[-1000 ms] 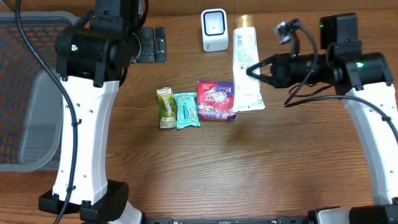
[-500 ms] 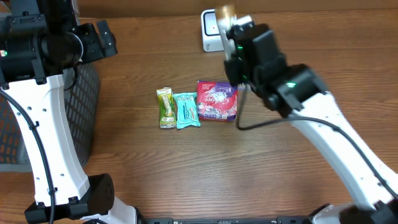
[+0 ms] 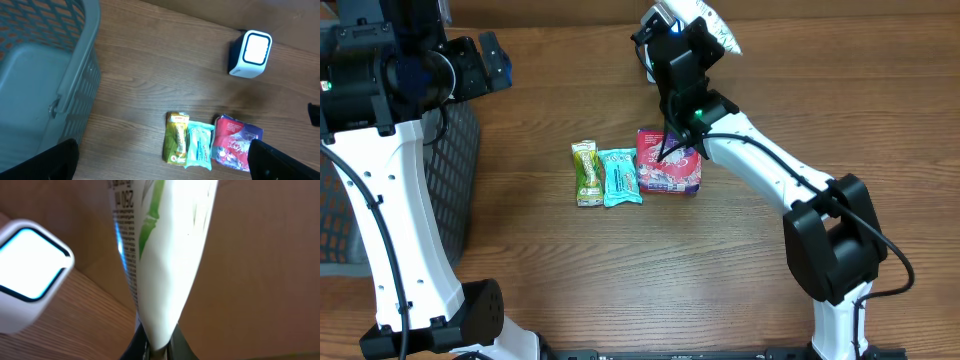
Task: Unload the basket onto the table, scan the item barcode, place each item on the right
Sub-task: 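Hold the white tube over the scanner to scan its barcode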
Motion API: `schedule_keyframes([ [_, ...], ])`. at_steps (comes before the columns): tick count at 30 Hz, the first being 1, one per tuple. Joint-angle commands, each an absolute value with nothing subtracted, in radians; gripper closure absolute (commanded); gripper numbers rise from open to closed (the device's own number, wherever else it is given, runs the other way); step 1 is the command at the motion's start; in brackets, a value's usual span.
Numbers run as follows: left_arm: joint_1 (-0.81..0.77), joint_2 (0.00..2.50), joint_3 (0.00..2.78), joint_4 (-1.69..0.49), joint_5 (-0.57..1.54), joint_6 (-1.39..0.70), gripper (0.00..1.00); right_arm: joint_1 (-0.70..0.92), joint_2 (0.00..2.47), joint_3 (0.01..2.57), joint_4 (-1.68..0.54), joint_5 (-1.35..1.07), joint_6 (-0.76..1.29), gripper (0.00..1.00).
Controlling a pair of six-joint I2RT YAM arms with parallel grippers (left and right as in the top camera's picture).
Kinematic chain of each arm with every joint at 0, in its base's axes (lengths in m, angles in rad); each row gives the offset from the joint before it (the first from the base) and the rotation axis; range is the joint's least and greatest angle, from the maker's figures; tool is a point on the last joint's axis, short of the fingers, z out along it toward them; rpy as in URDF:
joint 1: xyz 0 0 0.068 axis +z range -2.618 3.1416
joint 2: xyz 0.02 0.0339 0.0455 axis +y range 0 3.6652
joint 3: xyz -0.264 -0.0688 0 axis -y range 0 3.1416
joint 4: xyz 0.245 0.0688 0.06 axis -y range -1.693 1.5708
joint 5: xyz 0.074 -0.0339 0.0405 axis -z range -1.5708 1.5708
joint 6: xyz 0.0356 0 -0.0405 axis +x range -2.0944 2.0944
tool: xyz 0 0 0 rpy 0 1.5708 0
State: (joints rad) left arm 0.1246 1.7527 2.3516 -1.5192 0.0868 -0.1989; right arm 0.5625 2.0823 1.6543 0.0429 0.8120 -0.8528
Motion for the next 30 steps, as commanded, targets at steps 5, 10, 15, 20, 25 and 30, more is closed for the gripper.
schedule_keyframes([
  [5,0.12,1.756,2.371,-1.515,0.097,-0.179,0.01,0.498,2.146,1.69,0.128,0.665,-1.003,0.96],
  [10,0.12,1.756,2.371,-1.515,0.097,-0.179,0.01,0.498,2.217,1.69,0.207,0.626,-1.061,0.96],
  [15,0.124,1.756,2.371,-1.515,0.097,-0.179,0.0,0.495,2.303,1.69,0.358,0.626,-1.171,0.96],
  [20,0.124,1.756,2.371,-1.515,0.097,-0.179,0.01,0.476,2.324,1.69,0.392,0.622,-1.206,0.96],
  [25,0.124,1.756,2.371,-1.515,0.097,-0.179,0.0,0.453,2.324,1.69,0.379,0.598,-1.205,0.96],
  [30,0.124,1.756,2.371,-1.515,0.097,-0.179,0.0,0.451,2.324,1.69,0.374,0.573,-1.205,0.96],
])
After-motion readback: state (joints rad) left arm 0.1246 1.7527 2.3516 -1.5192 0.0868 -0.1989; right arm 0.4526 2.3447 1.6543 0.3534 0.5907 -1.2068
